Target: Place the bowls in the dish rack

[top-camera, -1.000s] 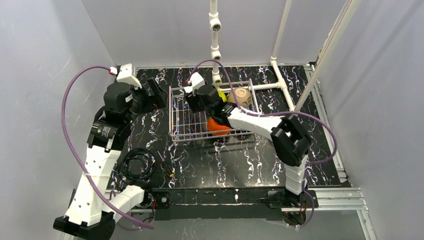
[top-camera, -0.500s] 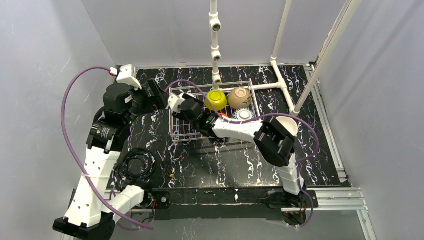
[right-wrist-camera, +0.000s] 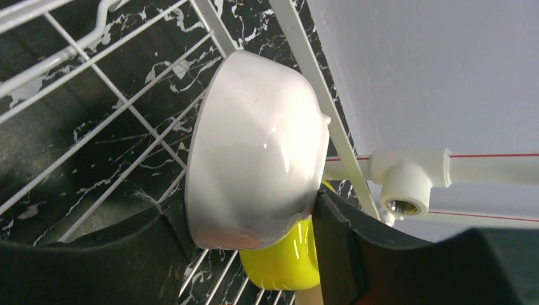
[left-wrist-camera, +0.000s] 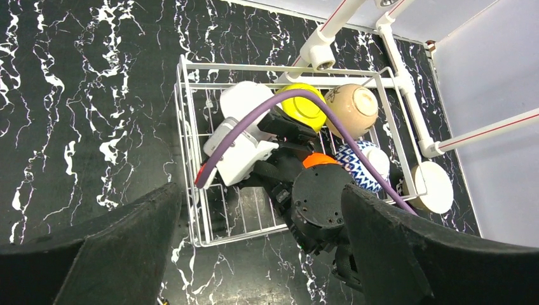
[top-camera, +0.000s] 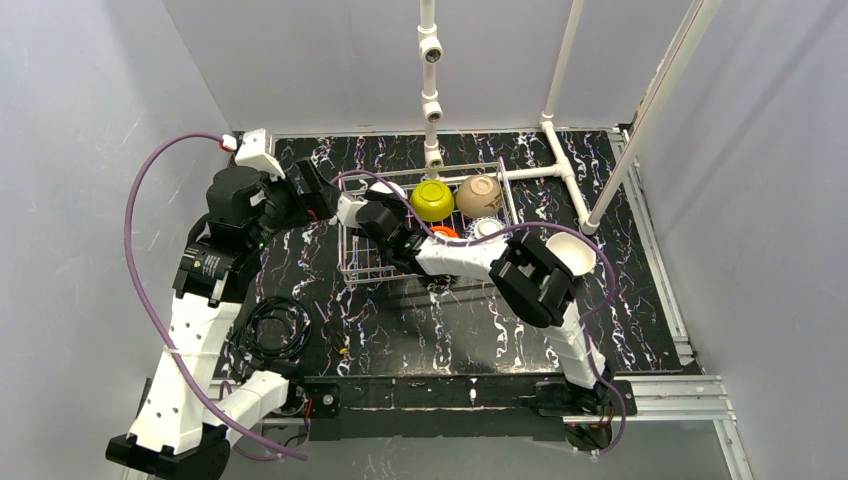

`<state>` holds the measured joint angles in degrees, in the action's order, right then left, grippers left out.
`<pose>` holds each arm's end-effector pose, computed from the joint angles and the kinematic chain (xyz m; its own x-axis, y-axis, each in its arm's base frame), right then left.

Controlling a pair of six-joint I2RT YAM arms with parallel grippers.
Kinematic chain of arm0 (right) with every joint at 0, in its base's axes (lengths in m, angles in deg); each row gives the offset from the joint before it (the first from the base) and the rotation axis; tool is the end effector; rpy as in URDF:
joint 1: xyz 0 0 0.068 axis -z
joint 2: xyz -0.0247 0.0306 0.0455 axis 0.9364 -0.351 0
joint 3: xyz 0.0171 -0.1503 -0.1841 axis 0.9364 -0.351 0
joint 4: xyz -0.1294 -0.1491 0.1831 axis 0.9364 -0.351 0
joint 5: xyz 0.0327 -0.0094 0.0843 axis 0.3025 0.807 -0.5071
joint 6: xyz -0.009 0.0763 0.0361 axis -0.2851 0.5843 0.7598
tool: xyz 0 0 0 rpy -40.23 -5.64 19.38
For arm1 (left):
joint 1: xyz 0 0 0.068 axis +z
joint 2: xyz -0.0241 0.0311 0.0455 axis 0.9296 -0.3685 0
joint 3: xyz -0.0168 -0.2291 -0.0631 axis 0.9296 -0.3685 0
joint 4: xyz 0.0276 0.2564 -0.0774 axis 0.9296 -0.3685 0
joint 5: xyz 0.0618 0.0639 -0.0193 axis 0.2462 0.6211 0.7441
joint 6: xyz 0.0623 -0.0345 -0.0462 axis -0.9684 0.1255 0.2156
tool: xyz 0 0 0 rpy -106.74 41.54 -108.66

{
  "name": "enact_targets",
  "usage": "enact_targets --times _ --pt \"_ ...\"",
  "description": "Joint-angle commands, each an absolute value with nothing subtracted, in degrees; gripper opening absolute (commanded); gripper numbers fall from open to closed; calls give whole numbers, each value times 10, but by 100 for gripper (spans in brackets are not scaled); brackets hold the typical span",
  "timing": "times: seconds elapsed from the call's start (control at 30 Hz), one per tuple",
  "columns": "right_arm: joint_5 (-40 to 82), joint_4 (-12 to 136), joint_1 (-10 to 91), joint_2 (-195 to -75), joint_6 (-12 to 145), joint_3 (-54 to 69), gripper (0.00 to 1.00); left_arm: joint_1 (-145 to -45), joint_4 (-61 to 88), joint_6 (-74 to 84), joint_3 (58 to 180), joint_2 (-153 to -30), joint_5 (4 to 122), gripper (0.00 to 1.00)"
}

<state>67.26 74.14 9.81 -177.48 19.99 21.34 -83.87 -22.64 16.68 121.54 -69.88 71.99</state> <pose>0.2991 0.4177 0.1602 0.0929 -0.8277 -0.5534 -0.4117 0.4741 -0.7783 0.2366 -0.0645 0.4114 -0.2985 -0.3318 -0.8949 0.1466 0.9106 -0.3865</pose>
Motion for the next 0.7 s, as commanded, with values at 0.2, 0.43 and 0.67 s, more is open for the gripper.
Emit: enact_targets --times 0.2,0.43,0.67 --pt "671 764 100 -1792 189 272 68 -836 -247 149 1232 -701 712 98" --pt "656 736 101 -1790 202 270 79 -837 -238 153 1229 -711 686 98" --pt "617 676 101 -1764 252 281 90 -837 -237 148 1229 -715 677 98"
